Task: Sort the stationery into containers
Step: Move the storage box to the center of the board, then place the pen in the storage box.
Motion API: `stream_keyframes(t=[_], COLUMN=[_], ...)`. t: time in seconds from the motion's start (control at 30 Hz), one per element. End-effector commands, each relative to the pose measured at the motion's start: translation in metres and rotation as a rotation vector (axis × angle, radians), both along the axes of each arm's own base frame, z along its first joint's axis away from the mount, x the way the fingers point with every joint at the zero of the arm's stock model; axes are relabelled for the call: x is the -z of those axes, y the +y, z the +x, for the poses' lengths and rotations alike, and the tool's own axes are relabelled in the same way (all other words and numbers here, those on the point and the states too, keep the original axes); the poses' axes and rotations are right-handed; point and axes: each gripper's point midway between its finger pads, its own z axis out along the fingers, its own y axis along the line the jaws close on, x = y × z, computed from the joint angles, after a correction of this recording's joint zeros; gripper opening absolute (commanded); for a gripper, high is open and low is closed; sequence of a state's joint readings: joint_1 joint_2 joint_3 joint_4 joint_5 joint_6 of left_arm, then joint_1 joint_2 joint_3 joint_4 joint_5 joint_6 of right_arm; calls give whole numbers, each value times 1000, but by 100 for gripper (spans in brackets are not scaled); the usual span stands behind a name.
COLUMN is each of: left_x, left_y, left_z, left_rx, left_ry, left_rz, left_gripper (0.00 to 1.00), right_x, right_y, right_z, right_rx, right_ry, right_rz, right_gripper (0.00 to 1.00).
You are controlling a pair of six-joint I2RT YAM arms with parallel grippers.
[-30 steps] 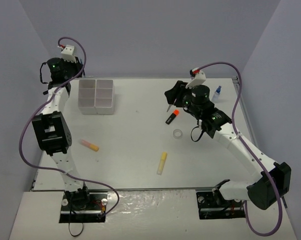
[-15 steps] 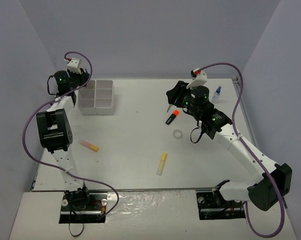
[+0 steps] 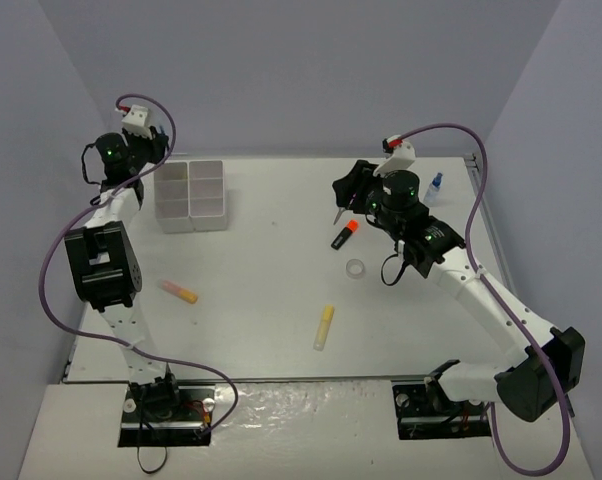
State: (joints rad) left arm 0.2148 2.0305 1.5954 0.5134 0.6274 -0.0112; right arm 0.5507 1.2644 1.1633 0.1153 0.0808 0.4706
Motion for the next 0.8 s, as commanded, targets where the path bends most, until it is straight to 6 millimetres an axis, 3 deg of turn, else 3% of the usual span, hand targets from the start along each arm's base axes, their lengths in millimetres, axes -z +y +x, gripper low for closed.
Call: stream_keyframes(t=[0.0, 0.3, 0.77], left_x=[-107, -50, 8], left_y=[1, 0, 4], left_z=[-24, -32, -25], left_rx=[-1, 15, 0], left_ry=[-187, -59, 46], left_rz=[37, 45, 48], left_gripper=[0, 0, 0], right_x=[-37, -35, -33], right_y=[4, 0, -9], right_z=[2, -1, -6], right_rx=[-9, -2, 25], right_ry=[-96, -98, -104], right_rz=[49, 44, 36], right_gripper=[46, 47, 47])
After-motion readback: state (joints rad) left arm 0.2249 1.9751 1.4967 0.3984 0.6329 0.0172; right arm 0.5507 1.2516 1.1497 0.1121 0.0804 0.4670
